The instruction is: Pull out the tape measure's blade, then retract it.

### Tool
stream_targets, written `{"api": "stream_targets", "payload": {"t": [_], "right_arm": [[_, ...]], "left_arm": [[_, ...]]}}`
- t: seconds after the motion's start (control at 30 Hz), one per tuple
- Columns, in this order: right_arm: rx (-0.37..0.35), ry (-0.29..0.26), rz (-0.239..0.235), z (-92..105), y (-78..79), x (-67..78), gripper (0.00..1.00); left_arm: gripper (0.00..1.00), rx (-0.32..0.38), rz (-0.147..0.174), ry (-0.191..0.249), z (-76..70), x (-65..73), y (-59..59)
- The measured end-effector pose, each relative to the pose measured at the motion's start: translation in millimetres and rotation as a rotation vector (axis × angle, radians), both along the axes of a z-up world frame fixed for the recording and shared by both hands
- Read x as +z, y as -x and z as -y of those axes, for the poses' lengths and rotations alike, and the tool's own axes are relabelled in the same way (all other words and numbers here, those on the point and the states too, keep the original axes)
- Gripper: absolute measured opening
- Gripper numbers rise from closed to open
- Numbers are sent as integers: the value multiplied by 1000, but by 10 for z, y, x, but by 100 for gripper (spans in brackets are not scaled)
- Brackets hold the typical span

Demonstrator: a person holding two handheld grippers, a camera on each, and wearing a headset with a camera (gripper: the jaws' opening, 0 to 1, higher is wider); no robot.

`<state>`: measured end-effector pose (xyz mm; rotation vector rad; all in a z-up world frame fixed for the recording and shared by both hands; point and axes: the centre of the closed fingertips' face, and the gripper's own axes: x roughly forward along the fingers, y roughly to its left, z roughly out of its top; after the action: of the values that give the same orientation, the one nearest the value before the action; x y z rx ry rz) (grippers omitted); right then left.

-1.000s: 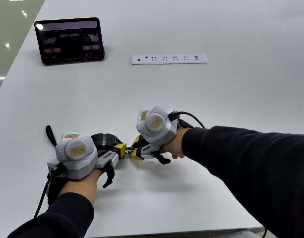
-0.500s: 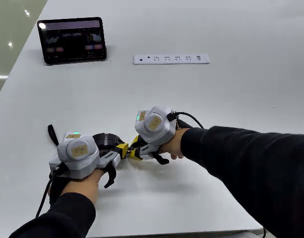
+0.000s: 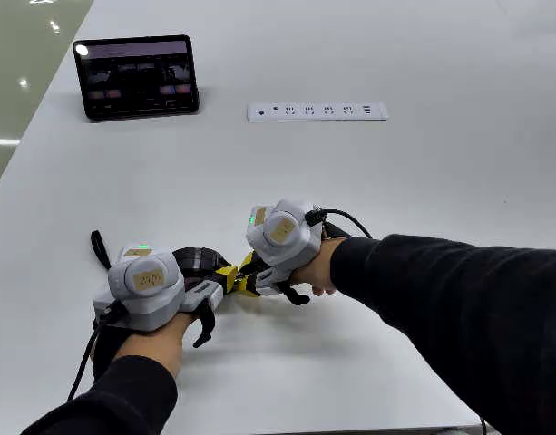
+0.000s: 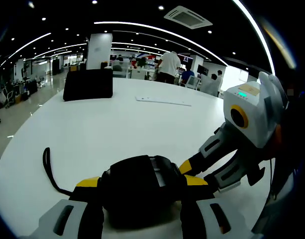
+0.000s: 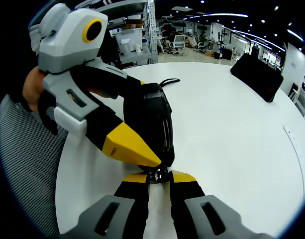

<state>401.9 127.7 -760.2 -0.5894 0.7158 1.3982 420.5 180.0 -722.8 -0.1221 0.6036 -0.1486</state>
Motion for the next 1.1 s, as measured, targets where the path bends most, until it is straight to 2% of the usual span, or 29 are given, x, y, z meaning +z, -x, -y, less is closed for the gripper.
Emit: {"api": "stream_targets", "payload": {"t": [0.67, 1.1], "right_arm": [[-2, 5, -2, 10, -5, -1, 12], [26, 23, 10, -13, -2, -11, 11]], "left_arm": [[59, -1, -1, -4, -4, -8, 3], [59, 2, -1, 1, -6, -13, 4]]}}
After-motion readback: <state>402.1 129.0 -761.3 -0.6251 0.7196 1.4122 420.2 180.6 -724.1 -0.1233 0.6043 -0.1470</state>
